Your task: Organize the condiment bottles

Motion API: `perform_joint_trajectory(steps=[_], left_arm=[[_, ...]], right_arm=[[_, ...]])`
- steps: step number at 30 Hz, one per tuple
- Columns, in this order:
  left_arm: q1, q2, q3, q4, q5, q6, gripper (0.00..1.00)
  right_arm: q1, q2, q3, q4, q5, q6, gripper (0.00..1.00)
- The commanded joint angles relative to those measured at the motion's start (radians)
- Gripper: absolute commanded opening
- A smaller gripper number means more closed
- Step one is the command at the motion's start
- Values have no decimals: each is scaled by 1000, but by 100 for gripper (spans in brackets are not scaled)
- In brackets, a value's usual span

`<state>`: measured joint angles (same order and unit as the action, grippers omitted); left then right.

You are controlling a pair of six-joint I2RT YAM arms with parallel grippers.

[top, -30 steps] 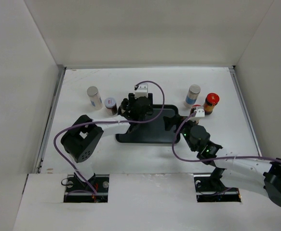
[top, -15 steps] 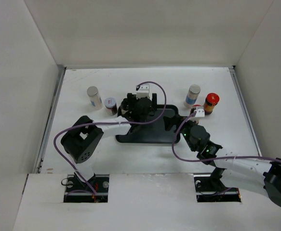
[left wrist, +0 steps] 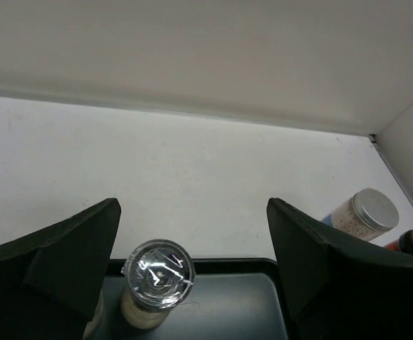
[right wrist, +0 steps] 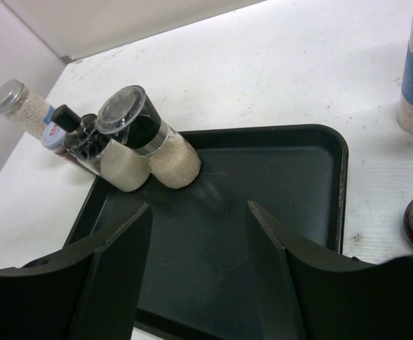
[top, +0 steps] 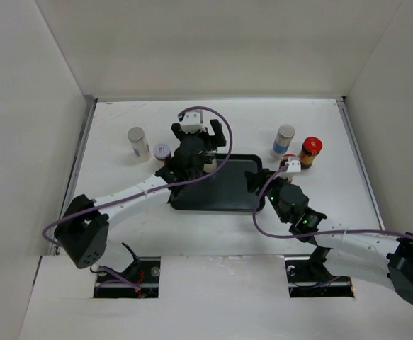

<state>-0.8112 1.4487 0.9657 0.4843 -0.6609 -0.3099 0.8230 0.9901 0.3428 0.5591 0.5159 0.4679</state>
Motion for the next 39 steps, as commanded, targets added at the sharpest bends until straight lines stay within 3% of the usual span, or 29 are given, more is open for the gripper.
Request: perform_joint_trajectory(steps=[1,4,7,10,14,20,30,39], left_arm=[[48,-108,-59,16,-34,6,78],[144,-181,-81,-109,-77,-18,73],[276,-221,-71,-265,-111,-43,81],[417,-220,-71,-335,-100,-78,88],[531,-139,-50,-352,-16,-100,90],[594,-11,14,-355,12,-92,88],[649,128,122,-345,87,-83,81],[648,156,87,-340,106,-92,76]], right_arm=[[-8,-7,1,30,-2,-2,56],[-8,-1,2,28,-4,-2,45],[-3,7,7,27,-7,-2,47],[-2,22,2,38,-7,9,63],[-2,28,4,44,-7,11,84],[1,30,5,47,-8,8,91],[18,39,9,50,-16,11,92],[15,24,4,50,-17,8,92]])
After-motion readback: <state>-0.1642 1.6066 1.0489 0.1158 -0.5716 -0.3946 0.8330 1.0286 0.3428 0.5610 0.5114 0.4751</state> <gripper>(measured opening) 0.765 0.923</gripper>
